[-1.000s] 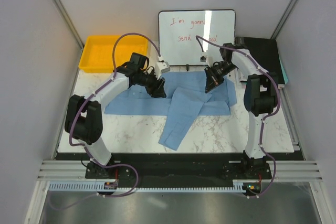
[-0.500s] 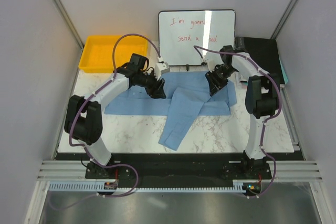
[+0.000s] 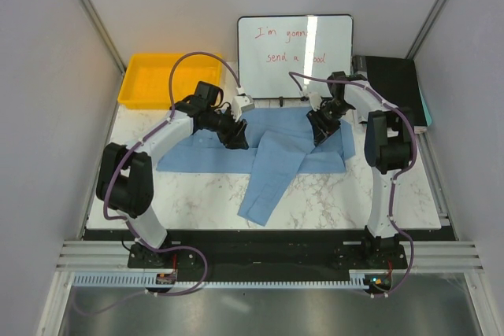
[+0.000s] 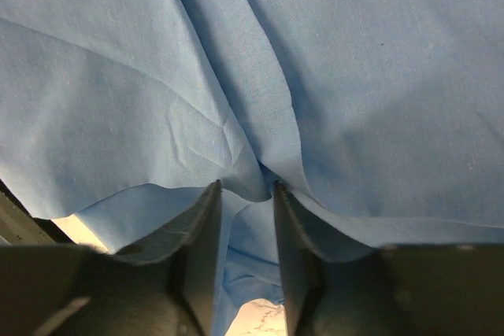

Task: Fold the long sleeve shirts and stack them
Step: Fold the shirt

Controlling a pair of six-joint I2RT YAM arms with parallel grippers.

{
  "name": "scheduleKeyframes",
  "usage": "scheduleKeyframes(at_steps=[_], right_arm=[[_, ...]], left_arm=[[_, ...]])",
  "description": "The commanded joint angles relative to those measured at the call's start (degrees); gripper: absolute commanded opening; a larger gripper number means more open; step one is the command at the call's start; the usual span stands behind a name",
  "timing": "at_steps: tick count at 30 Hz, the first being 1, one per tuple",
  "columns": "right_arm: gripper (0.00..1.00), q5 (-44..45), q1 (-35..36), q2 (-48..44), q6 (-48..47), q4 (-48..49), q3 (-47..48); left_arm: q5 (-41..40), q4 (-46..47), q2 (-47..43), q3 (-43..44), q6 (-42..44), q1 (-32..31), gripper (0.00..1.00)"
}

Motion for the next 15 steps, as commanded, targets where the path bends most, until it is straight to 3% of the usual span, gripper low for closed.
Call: scheduleKeyframes(at_steps=[1,2,7,15], right_arm=[[0.36,-1.5,0.16,0.13,0.54,0.44,1.07],[0.34,-1.58,0.25,0.3,0.54,0.36,1.16],[0.0,-3.33,0.25,-1.19,0.19,-0.78,1.42],[0.0,-6.6,0.6,-7.43,-0.95,-2.99,6.95]], left_arm=[[-0.47,1.52,-2.48,-0.02,0.97,0.09,0.55],[-0.38,1.6,-2.39,0.15,1.06,0.09,0.55],[-0.56,1.6,-2.74,-0.19,1.23,0.09,0.55],[-1.0,1.6,-4.33,-2.22,-0.51,1.41,0.56]])
